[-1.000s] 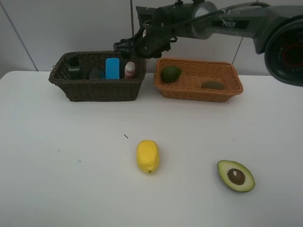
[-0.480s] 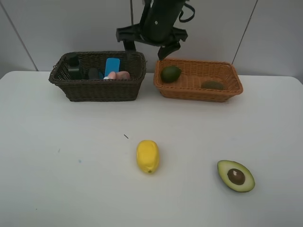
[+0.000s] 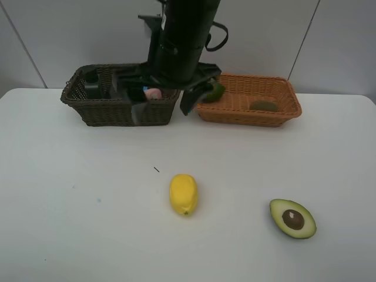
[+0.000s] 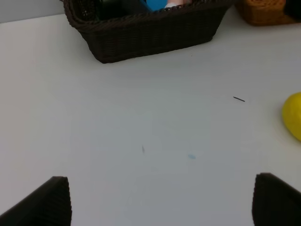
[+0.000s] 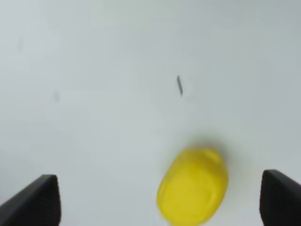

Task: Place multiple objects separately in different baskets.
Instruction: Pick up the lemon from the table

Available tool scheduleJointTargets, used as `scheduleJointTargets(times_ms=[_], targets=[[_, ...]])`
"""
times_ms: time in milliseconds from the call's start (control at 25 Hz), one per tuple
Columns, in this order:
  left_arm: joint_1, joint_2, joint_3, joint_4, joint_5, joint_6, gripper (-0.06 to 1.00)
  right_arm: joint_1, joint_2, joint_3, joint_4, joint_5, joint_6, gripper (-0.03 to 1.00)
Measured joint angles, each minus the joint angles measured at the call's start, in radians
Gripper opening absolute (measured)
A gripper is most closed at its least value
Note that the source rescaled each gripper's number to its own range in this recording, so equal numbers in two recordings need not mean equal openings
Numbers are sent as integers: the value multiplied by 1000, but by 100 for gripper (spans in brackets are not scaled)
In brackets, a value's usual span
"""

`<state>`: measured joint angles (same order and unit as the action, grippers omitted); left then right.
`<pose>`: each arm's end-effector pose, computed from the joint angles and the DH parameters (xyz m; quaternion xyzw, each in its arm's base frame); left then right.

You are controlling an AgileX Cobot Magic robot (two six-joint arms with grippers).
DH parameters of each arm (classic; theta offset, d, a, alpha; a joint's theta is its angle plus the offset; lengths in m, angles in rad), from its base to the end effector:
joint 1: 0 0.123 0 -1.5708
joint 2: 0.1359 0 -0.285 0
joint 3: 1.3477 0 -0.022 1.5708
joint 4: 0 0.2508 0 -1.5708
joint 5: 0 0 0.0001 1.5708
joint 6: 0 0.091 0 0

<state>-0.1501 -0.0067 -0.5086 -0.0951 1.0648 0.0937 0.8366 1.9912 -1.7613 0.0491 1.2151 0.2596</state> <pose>-0.0083 -0.0064 0.2796 0.1056 0.8428 -0.0623 0.5242 0.2790 0.3154 0.2623 -0.2770 0.9547 0.0757 0.0783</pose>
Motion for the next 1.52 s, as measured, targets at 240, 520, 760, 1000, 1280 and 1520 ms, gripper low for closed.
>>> scheduleJointTargets(times_ms=[240, 520, 760, 1000, 1280, 1520], targets=[[0, 0, 0, 0, 0, 0, 99, 24, -21, 209, 16, 6, 8, 100], [0, 0, 0, 0, 0, 0, 99, 24, -22, 359, 23, -19, 42, 100], [0, 0, 0, 0, 0, 0, 99, 24, -21, 398, 74, -139, 58, 100], [0, 0, 0, 0, 0, 0, 99, 24, 26, 398, 96, -206, 61, 100], [0, 0, 0, 0, 0, 0, 99, 24, 104, 402, 93, -237, 61, 100], [0, 0, 0, 0, 0, 0, 99, 24, 120, 402, 94, -264, 61, 92]])
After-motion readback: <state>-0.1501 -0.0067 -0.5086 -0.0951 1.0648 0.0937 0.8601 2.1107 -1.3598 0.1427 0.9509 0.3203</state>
